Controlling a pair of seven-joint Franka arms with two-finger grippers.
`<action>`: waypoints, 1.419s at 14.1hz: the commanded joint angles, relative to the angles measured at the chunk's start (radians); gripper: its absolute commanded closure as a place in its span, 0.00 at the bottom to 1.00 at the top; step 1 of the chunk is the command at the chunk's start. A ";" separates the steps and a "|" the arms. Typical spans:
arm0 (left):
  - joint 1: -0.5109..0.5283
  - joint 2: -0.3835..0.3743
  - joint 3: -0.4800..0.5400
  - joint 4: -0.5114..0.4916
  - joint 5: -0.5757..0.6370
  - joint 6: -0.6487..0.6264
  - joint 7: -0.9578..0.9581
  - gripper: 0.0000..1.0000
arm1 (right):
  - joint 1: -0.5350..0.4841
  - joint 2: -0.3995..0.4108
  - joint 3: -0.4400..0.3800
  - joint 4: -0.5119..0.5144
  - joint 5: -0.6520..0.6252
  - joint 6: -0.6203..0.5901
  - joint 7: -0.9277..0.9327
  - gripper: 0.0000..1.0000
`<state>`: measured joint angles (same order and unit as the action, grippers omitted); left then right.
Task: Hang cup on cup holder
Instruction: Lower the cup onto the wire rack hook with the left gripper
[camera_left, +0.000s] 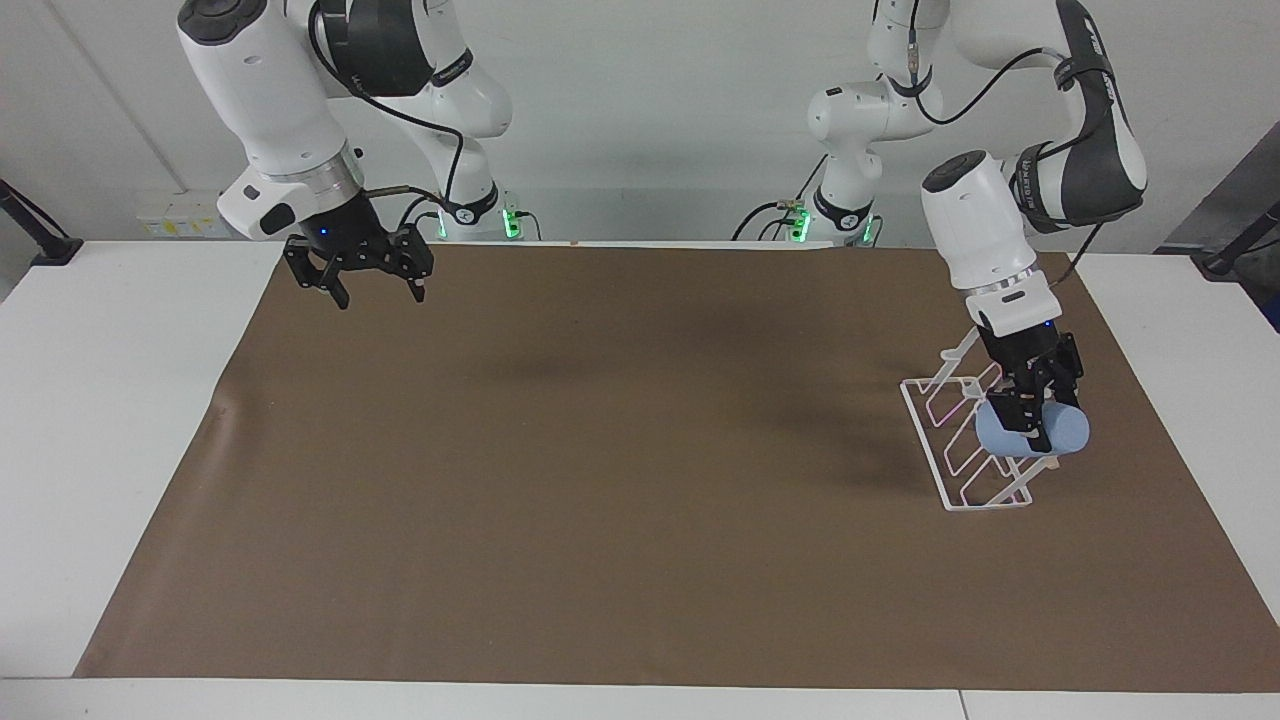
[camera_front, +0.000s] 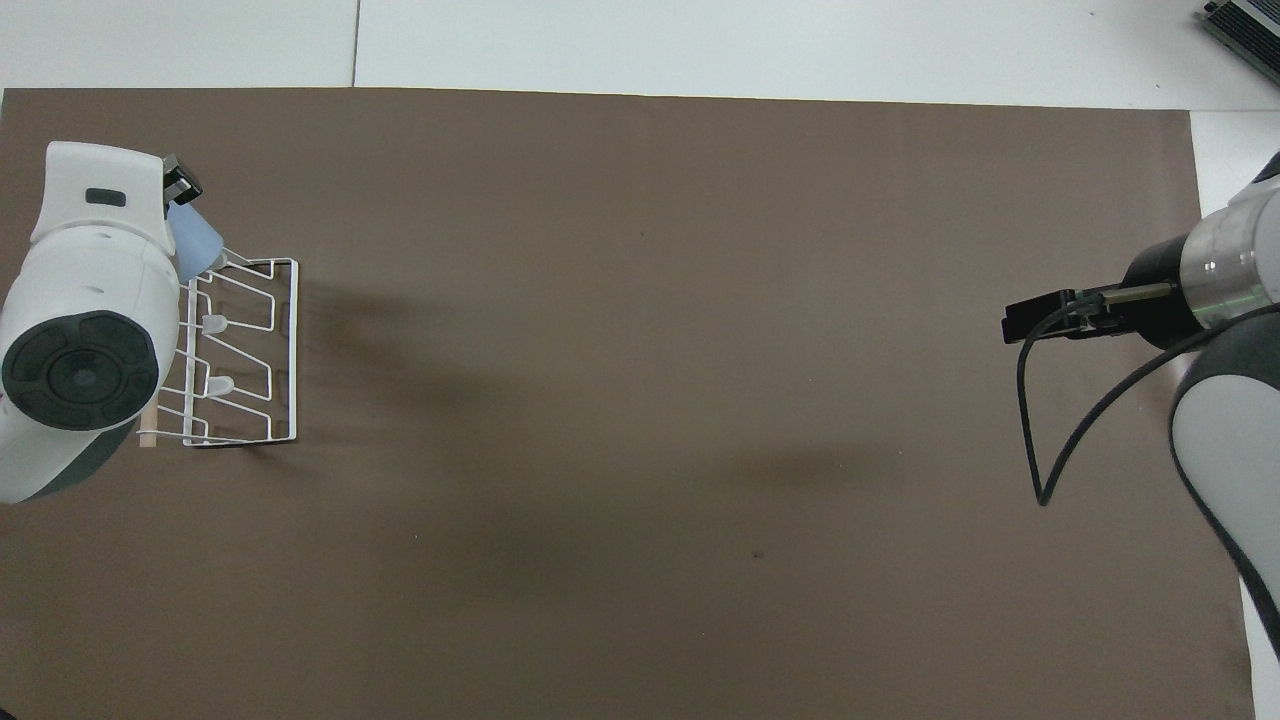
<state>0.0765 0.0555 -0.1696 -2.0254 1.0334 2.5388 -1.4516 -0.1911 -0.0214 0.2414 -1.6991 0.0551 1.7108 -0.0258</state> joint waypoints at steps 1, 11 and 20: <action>0.017 -0.008 -0.004 -0.030 0.030 0.046 -0.035 1.00 | -0.018 -0.008 0.009 -0.007 0.020 -0.002 -0.019 0.00; 0.039 -0.011 -0.008 -0.070 0.027 0.112 -0.067 0.00 | -0.018 -0.008 0.009 -0.007 0.020 -0.002 -0.019 0.00; 0.010 -0.008 -0.021 -0.047 -0.107 0.103 -0.053 0.00 | -0.018 -0.008 0.009 -0.007 0.020 -0.002 -0.019 0.00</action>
<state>0.0975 0.0556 -0.1845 -2.0735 0.9727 2.6370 -1.4971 -0.1911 -0.0214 0.2414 -1.6991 0.0551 1.7108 -0.0258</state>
